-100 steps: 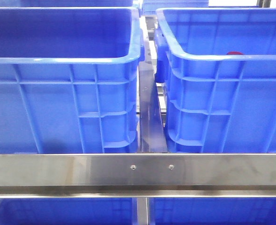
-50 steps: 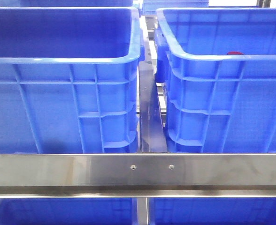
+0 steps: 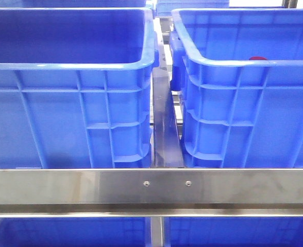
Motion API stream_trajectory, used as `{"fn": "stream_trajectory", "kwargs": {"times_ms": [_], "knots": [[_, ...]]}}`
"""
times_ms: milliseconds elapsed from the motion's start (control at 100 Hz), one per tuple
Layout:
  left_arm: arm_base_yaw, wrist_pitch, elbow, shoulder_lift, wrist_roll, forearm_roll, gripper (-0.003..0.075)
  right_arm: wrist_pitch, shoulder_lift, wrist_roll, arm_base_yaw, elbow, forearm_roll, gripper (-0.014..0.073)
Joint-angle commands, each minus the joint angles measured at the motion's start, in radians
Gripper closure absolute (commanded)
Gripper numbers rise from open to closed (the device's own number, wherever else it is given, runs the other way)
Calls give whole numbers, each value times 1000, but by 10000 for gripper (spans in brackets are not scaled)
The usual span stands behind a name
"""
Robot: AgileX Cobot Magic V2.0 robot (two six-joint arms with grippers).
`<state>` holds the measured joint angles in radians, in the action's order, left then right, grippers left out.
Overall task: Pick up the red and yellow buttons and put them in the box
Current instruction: 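Move the left gripper back over the button bin toward a yellow button, then grasp the yellow-capped button with the left gripper and lift it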
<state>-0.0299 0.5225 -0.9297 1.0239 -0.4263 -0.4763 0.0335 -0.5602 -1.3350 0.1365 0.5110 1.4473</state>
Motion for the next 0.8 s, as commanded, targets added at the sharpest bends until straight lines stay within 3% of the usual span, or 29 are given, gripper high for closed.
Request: {"fn": "stream_trajectory", "kwargs": {"times_ms": [0, 350, 790], "knots": [[3, -62, -86, 89, 26, 26, 189, 1, 1, -7, -3, 28, -6, 660], [3, -60, -246, 399, 207, 250, 190, 1, 1, -7, -3, 28, -6, 660], [31, -85, -266, 557, 236, 293, 190, 1, 1, -7, -3, 28, -6, 660]]}}
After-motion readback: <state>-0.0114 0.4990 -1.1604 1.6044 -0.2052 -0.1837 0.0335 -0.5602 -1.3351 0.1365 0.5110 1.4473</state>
